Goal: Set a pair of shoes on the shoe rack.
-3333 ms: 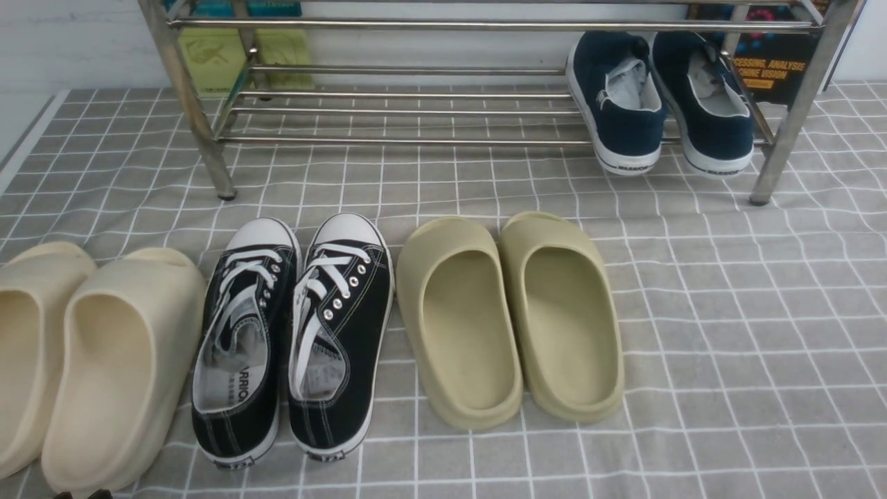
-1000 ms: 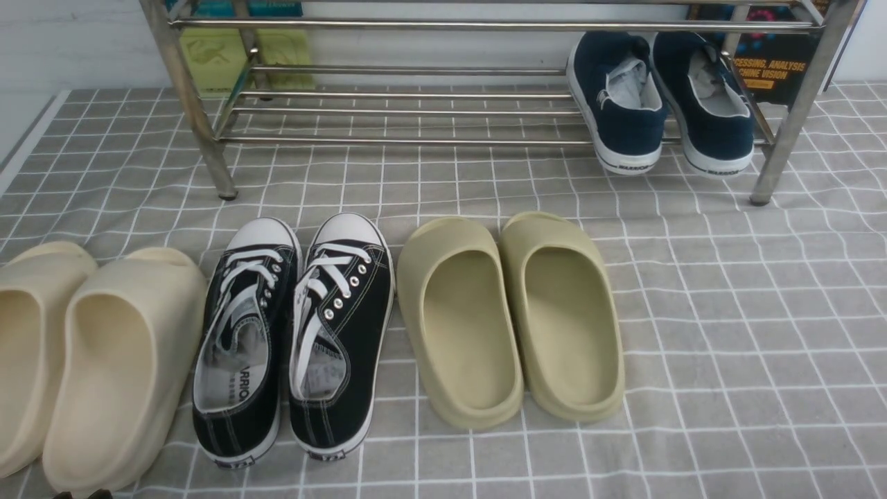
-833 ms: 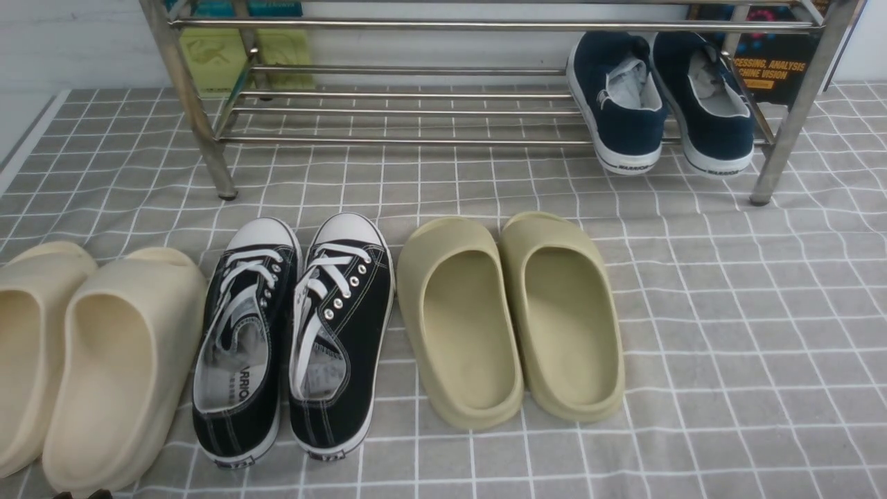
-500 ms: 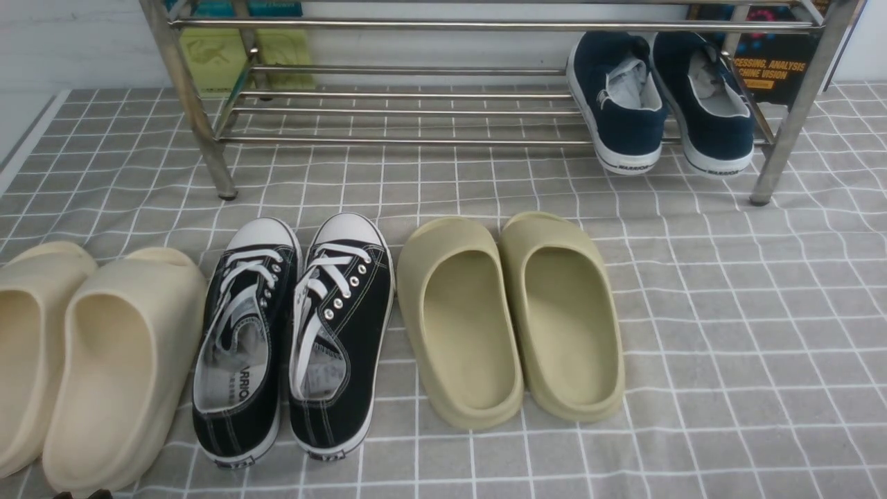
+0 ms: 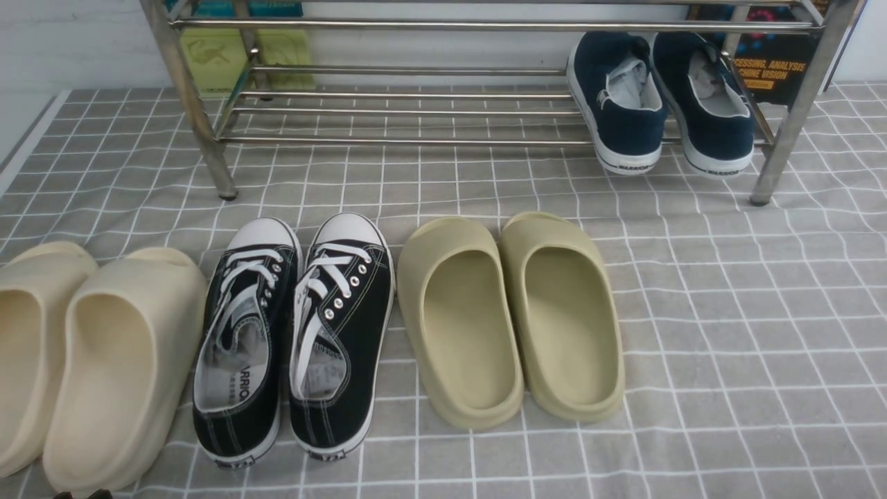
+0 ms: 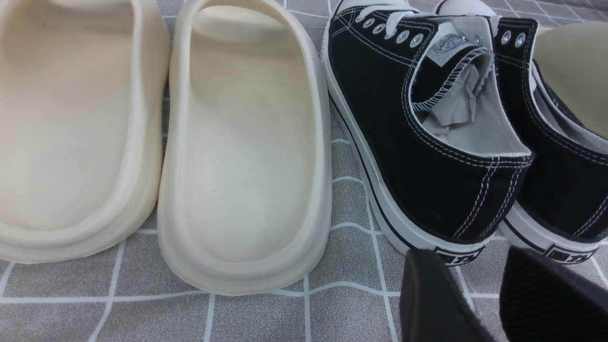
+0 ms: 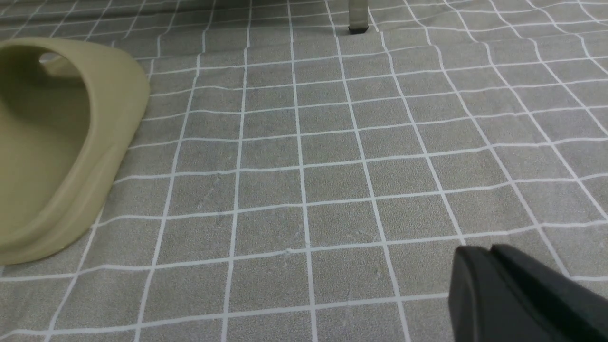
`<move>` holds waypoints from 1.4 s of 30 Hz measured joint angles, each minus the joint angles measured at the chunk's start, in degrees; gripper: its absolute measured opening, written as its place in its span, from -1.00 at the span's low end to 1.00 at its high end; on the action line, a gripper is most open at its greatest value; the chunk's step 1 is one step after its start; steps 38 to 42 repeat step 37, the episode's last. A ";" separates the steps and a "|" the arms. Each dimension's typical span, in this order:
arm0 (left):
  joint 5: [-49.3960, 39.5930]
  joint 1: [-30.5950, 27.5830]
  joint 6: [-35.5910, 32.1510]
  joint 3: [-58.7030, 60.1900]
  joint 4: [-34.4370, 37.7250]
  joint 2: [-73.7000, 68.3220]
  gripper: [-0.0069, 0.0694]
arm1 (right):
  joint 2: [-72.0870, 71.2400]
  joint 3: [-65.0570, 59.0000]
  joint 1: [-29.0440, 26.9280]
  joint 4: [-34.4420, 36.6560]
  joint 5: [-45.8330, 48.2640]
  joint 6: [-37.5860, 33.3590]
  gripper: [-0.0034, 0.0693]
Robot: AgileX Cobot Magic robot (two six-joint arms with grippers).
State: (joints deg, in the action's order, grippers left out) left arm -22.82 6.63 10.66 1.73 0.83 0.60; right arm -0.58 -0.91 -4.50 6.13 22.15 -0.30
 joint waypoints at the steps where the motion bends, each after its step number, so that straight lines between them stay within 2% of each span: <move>1: 0.00 0.00 0.00 0.00 0.00 0.00 -0.19 | 0.00 0.00 0.00 0.00 0.00 0.00 -0.74; 42: 0.00 0.00 0.00 0.00 0.00 0.00 -0.19 | 0.00 0.00 0.00 0.00 0.00 0.00 -0.60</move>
